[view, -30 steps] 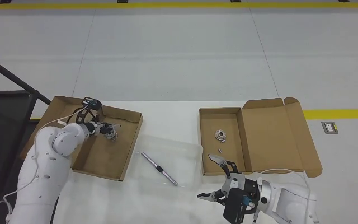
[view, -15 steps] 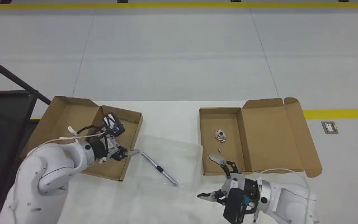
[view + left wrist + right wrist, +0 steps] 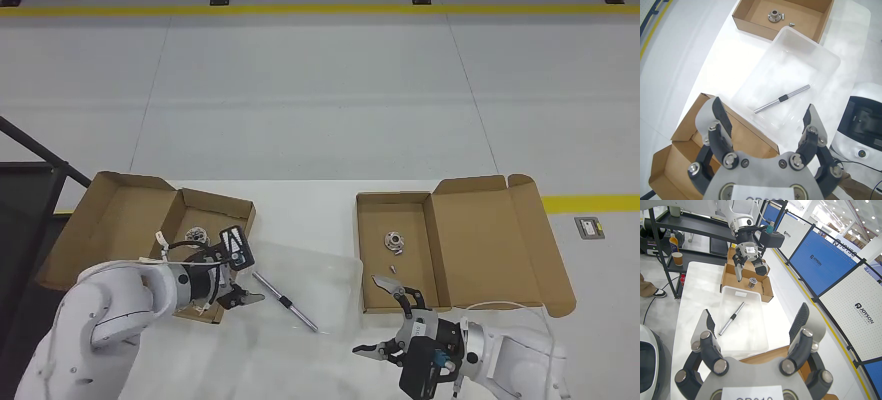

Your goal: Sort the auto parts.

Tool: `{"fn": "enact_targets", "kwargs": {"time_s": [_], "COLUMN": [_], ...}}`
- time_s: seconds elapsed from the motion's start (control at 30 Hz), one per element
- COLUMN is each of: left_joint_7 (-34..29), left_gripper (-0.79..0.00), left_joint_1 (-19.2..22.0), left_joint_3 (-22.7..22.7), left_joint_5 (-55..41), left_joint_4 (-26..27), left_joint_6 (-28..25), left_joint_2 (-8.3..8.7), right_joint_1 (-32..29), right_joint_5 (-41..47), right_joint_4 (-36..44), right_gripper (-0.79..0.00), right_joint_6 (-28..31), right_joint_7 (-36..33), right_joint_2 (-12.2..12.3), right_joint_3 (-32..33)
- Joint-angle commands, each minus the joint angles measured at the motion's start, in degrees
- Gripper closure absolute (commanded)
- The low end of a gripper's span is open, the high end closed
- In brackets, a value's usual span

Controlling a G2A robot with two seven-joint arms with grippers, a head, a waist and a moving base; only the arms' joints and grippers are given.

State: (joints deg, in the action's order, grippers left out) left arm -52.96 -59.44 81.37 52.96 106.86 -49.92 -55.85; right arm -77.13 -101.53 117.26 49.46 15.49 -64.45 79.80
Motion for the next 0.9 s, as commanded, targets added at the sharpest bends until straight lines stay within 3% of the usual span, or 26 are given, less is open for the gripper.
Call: {"fn": "enact_targets", "kwargs": {"time_s": [0.0, 0.3, 0.7, 0.77, 0.87], "left_joint_7": [0.5, 6.7, 7.5, 8.0, 8.0], "left_gripper": [-0.785, -0.785, -0.785, -0.785, -0.785], "left_joint_1": [0.2, 8.0, 26.1, 28.4, 28.4], "left_joint_3": [-0.8, -12.5, -39.9, -41.7, -41.7], "left_joint_5": [1.9, 17.0, 21.8, 21.0, 21.0], "left_joint_4": [-0.9, -2.8, -4.7, -5.9, -5.9], "left_joint_6": [-1.9, -8.1, -8.1, -8.1, -8.1], "left_joint_2": [0.2, 2.13, 6.52, 6.99, 6.99], "right_joint_1": [0.0, 0.0, 0.0, 0.0, 0.0], "right_joint_5": [0.0, 0.0, 0.0, 0.0, 0.0], "right_joint_4": [0.0, 0.0, 0.0, 0.0, 0.0], "right_gripper": [-0.785, -0.785, -0.785, -0.785, -0.785], "right_joint_6": [0.0, 0.0, 0.0, 0.0, 0.0], "right_joint_7": [0.0, 0.0, 0.0, 0.0, 0.0], "right_joint_2": [0.0, 0.0, 0.0, 0.0, 0.0], "right_joint_3": [0.0, 0.0, 0.0, 0.0, 0.0]}}
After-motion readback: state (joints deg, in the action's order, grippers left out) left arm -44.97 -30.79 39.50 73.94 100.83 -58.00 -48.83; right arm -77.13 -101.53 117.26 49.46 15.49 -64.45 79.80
